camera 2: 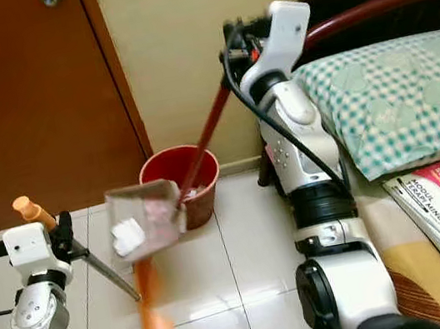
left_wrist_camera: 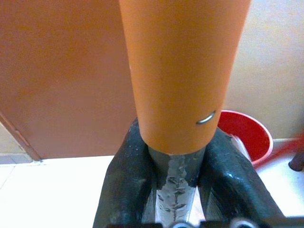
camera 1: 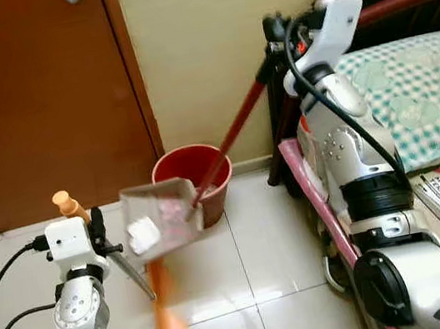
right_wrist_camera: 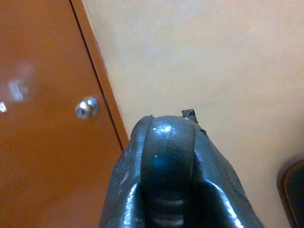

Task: Sweep floor

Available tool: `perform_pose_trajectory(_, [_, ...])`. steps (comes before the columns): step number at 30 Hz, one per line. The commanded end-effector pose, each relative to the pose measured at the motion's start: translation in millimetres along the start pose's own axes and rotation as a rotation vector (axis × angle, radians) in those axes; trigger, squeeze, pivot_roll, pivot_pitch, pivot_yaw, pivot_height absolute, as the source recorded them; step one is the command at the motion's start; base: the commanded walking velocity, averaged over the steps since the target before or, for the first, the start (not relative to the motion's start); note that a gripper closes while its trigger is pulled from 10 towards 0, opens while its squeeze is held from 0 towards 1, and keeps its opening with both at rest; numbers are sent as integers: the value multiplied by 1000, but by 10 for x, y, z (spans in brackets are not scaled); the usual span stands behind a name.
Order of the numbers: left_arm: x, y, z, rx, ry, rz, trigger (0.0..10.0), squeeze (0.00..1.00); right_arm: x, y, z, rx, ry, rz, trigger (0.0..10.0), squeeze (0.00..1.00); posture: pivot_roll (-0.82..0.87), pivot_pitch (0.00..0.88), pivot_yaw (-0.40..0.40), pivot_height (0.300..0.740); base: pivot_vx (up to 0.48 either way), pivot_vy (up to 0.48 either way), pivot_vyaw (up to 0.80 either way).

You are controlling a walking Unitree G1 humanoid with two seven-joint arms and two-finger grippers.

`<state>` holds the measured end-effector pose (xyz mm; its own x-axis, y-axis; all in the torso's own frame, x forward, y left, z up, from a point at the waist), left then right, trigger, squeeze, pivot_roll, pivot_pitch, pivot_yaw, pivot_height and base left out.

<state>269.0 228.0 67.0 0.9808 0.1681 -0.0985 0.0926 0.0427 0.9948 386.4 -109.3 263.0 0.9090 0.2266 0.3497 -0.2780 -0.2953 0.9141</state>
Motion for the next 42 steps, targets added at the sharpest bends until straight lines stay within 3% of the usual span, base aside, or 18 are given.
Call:
perform_pose_trajectory(1, [-21, -95, -39, 34, 23, -42, 10000, 0, 118, 314, -5, -38, -20, 136, 10000, 0, 20, 69, -43, 740, 0, 0, 0])
perform_pose_trajectory(8, [-25, -111, -18, 26, 19, -46, 10000, 0, 235, 576, -12, -102, -43, 247, 10000, 0, 20, 69, -43, 740, 0, 0, 0])
perform_pose_trajectory(10, [-26, -120, 2, 24, 15, -49, 10000, 0, 260, 646, -8, -151, -62, 282, 10000, 0, 20, 69, -43, 740, 0, 0, 0])
perform_pose_trajectory(12, [-29, -116, 28, 21, 6, -49, 10000, 0, 278, 722, -29, -264, -73, 325, 10000, 0, 21, 76, -42, 740, 0, 0, 0])
perform_pose_trajectory(13, [-26, -120, 39, 19, 2, -51, 10000, 0, 281, 681, -93, -317, -45, 330, 10000, 0, 21, 76, -42, 740, 0, 0, 0])
perform_pose_trajectory(19, [-26, -120, 46, 17, -2, -52, 10000, 0, 239, 448, -273, -423, 30, 322, 10000, 0, 22, 81, -40, 740, 0, 0, 0])
perform_pose_trajectory(22, [-28, -119, 67, 12, -6, -51, 10000, 0, 143, 195, -484, -561, 110, 335, 10000, 0, 29, 84, -44, 740, 0, 0, 0])
perform_pose_trajectory(25, [-30, -118, 76, 10, -7, -51, 10000, 0, 83, 53, -590, -570, 165, 321, 10000, 0, 30, 85, -45, 740, 0, 0, 0])
perform_pose_trajectory(26, [-34, -120, 84, 8, -9, -52, 10000, 0, 7, -91, -698, -598, 227, 311, 10000, 0, 30, 86, -48, 740, 0, 0, 0])
perform_pose_trajectory(31, [-37, -124, 96, 5, -12, -53, 10000, 0, -138, -259, -840, -659, 319, 331, 10000, 0, 30, 86, -48, 740, 0, 0, 0])
perform_pose_trajectory(42, [-27, -130, 121, 3, -18, -54, 10000, 0, -175, -77, -905, -705, 326, 457, 10000, 0, 28, 87, -50, 740, 0, 0, 0])
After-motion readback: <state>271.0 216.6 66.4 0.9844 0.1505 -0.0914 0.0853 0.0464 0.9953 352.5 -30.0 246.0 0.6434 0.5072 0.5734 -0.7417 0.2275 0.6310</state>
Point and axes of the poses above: a point about 5 cm out from each wrist's last joint towards the gripper, its own x axis pointing out of the wrist towards the gripper, its own y axis along the axis of the wrist's last joint, z = x × y, the point moved 1 cm from there along x, pointing out of the wrist towards the gripper, and after that the axes turned 5 degrees about -x, right-handed, at the moved point
